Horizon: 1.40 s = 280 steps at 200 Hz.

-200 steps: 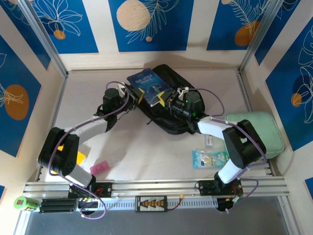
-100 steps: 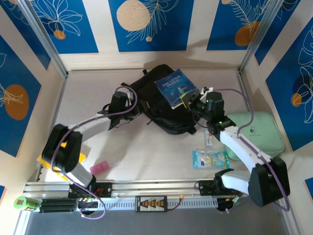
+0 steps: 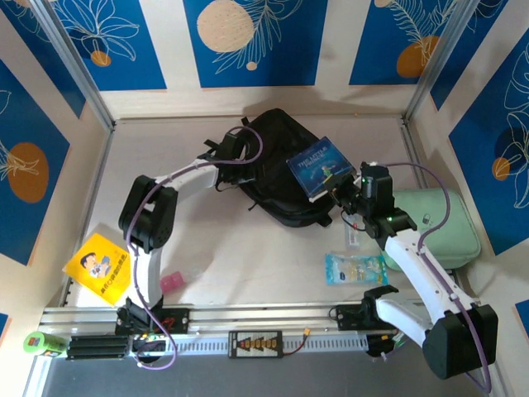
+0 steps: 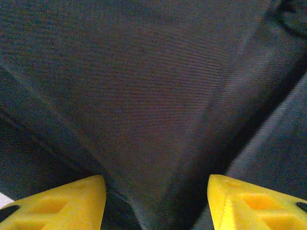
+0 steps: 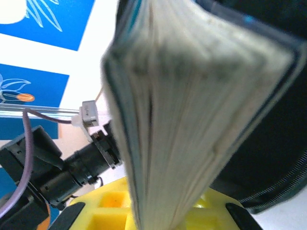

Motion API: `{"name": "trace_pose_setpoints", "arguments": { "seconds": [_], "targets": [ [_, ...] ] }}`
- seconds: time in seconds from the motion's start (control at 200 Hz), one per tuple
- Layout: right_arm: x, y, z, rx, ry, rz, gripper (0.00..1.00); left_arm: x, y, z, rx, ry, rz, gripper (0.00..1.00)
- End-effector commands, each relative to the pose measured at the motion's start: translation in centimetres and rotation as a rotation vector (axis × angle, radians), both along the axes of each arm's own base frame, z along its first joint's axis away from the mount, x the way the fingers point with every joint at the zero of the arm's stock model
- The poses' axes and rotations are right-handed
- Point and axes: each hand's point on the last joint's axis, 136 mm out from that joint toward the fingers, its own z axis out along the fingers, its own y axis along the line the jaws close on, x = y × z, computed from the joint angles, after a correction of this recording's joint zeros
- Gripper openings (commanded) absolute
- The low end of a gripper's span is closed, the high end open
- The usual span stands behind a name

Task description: Pack books, pencil case, and school supplies into a backpack

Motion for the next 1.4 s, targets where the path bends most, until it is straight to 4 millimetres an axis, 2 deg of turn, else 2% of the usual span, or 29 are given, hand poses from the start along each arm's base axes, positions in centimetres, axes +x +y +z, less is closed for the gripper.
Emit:
{"name": "trace_pose_setpoints", "arguments": {
  "seconds": [0.0, 0.145, 0.25, 0.33, 0.43, 0.58, 0.76, 0.83, 0.94, 1.035, 1.135, 1.395],
  "targets": [
    [-0.4, -0.3, 0.3, -0.006, -0.023, 0.001, 0.09, 0.3, 3.3, -2.8, 0.136, 0.053, 0.036, 0.56],
    [-0.5, -0.4, -0.2, -0.002, -0.006, -0.001, 0.09, 0.5, 8.9, -6.0, 0.197, 0.142, 0.132, 0.56],
    [-0.6, -0.3, -0.2, -0.004, -0.003, 0.005, 0.1, -0.2, 12.7, -6.8, 0.187, 0.18, 0.182, 0.56],
    [-0.6, -0.3, -0.3, -0.004, 0.0, 0.005, 0.1, -0.6, 15.1, -6.2, 0.181, 0.182, 0.201, 0.56],
    [-0.5, -0.3, -0.4, -0.009, 0.002, 0.005, 0.1, -1.2, 16.9, -4.5, 0.19, 0.164, 0.181, 0.6],
    [-0.2, -0.6, 0.1, -0.021, -0.007, -0.005, 0.1, -2.7, 18.0, 0.2, 0.265, 0.103, 0.128, 0.67],
    [0.2, -1.0, 0.5, -0.034, -0.015, -0.02, 0.1, -5.3, 16.6, 6.2, 0.307, 0.019, 0.034, 0.73],
    [0.3, -1.2, 0.4, -0.034, -0.011, -0.024, 0.1, -6.6, 14.6, 7.9, 0.309, -0.02, -0.043, 0.77],
    [0.3, -1.1, 0.2, -0.032, -0.001, -0.023, 0.1, -8.7, 11.1, 9.4, 0.331, -0.078, -0.186, 0.92],
    [0.3, -1.3, -0.1, -0.032, 0.011, -0.028, 0.1, -10.2, 8.3, 9.8, 0.341, -0.113, -0.318, 0.95],
    [0.1, -1.6, -0.4, -0.03, 0.022, -0.038, 0.1, -12.1, 5.6, 8.8, 0.358, -0.127, -0.489, 0.94],
    [-0.1, -1.8, -1.0, -0.015, 0.042, -0.052, 0.1, -15.8, 1.6, 5.8, 0.542, -0.099, -0.807, 0.86]
  ]
}}
